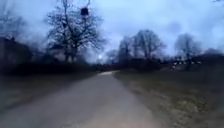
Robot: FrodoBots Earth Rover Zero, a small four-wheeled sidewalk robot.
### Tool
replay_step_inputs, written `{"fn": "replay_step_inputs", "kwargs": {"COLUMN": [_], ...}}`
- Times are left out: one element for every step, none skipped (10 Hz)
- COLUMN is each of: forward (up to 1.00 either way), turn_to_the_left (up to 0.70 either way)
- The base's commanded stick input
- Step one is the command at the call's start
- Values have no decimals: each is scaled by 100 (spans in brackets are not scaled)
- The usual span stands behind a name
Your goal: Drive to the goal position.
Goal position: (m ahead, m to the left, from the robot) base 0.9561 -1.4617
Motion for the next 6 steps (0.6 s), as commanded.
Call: {"fn": "replay_step_inputs", "kwargs": {"forward": [100, 100, 100, 100, 100, 100], "turn_to_the_left": [4, 4, 4, 4, 4, 4]}}
